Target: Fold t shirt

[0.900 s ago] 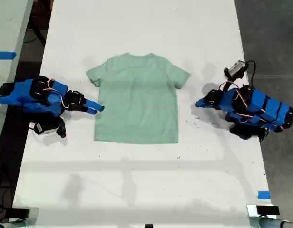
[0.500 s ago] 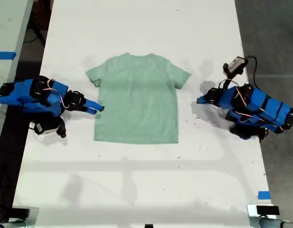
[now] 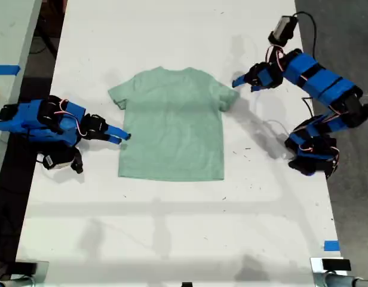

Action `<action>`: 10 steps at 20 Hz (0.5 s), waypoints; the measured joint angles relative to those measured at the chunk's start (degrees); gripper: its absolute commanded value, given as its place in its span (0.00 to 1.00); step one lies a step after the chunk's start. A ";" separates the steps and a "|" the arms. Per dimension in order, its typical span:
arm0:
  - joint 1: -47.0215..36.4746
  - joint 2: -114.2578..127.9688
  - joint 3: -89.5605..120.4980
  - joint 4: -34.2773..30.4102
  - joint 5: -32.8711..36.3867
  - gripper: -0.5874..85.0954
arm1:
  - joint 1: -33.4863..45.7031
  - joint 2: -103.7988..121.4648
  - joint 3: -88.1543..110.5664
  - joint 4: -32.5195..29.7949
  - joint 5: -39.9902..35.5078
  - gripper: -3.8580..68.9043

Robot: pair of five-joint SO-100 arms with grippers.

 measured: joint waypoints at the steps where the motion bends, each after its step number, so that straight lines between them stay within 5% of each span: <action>1: 0.00 0.00 0.00 0.00 0.00 0.24 | 0.79 -4.66 -2.55 -1.76 -0.26 0.42; 4: 0.00 0.00 0.00 0.00 0.00 0.24 | 1.32 -18.11 -10.37 -4.92 0.44 0.39; 8: 0.00 0.00 0.00 0.09 0.00 0.24 | 1.41 -31.03 -11.07 -9.93 4.92 0.21; 9: 0.00 0.00 0.00 0.09 0.00 0.24 | 1.41 -31.99 -11.25 -10.20 6.15 0.07; 10: 0.00 0.00 0.00 0.09 0.00 0.24 | 1.41 -32.52 -11.25 -10.20 7.29 0.07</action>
